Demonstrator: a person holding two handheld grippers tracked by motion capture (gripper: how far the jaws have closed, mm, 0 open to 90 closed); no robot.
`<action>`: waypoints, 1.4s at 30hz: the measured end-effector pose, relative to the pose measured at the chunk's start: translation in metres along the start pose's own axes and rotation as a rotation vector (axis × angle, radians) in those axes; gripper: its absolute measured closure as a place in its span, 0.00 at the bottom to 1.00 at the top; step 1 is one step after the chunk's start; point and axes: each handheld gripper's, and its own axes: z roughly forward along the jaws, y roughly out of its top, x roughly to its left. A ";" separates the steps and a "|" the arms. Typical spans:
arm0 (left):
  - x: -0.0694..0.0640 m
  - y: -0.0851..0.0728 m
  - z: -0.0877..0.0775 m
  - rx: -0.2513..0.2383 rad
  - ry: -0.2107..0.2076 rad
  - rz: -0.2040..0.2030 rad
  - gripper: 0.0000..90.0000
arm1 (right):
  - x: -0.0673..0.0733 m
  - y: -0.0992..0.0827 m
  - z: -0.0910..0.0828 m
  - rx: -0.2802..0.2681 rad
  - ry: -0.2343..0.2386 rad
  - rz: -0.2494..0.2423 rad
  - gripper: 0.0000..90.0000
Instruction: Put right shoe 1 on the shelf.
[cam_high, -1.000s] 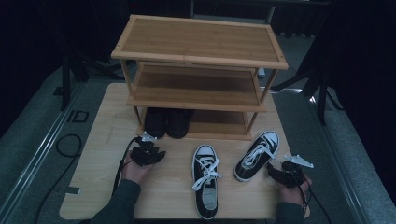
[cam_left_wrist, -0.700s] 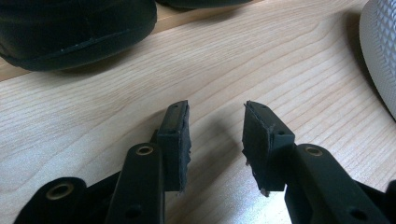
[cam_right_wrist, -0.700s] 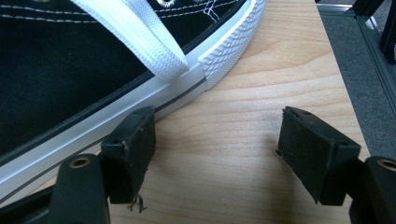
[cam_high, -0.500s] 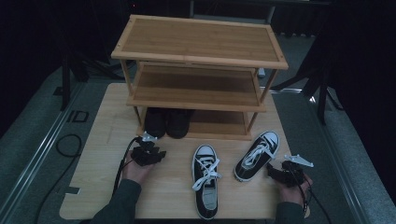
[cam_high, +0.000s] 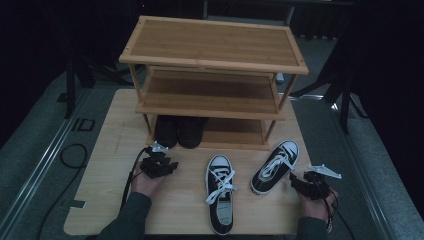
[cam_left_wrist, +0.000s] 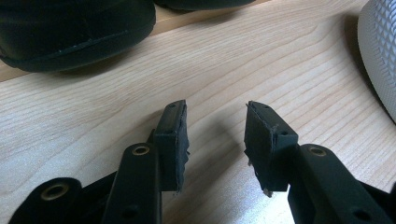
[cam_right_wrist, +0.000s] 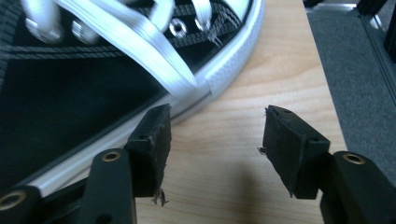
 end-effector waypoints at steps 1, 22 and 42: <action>0.000 0.000 0.000 -0.001 -0.002 0.000 0.66 | 0.002 0.003 -0.004 -0.009 0.012 -0.006 0.49; -0.001 -0.002 0.000 -0.003 -0.007 0.010 0.65 | 0.028 0.033 -0.033 -0.068 0.180 -0.135 0.76; -0.001 -0.003 0.000 -0.012 -0.007 0.016 0.64 | 0.078 0.050 -0.057 -0.063 0.377 -0.261 0.79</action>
